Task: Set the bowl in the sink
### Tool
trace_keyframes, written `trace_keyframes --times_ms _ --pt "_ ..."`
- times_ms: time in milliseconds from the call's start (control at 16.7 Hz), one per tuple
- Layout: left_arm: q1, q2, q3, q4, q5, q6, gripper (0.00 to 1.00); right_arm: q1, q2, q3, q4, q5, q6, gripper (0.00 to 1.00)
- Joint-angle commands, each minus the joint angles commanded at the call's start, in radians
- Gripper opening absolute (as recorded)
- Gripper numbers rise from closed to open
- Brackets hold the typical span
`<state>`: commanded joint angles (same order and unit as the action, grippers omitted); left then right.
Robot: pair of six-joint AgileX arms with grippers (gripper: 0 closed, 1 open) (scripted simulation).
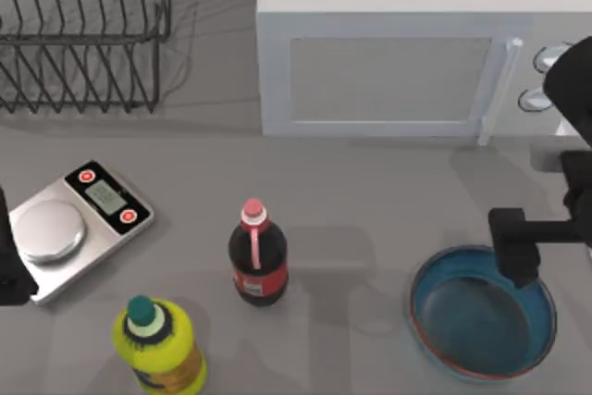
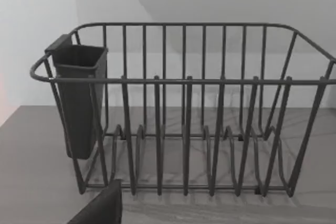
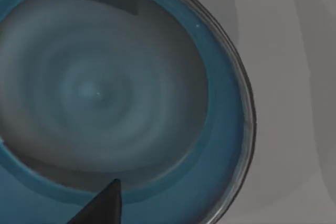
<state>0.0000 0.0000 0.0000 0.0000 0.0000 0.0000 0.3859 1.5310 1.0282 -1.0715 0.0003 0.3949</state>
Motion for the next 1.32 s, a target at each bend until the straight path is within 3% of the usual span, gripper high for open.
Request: trace_keyframes --times_ms 360,660,1320 --pt "0.000 0.000 0.000 0.000 0.000 0.000 1.00 0.005 0.094 -0.179 0.282 0.000 0.007 1.00" --pt "0.000 0.000 0.000 0.000 0.000 0.000 1.00 0.005 0.104 -0.198 0.306 0.000 0.007 1.00" --pt "0.000 0.000 0.000 0.000 0.000 0.000 1.00 0.005 0.104 -0.198 0.306 0.000 0.007 0.17"
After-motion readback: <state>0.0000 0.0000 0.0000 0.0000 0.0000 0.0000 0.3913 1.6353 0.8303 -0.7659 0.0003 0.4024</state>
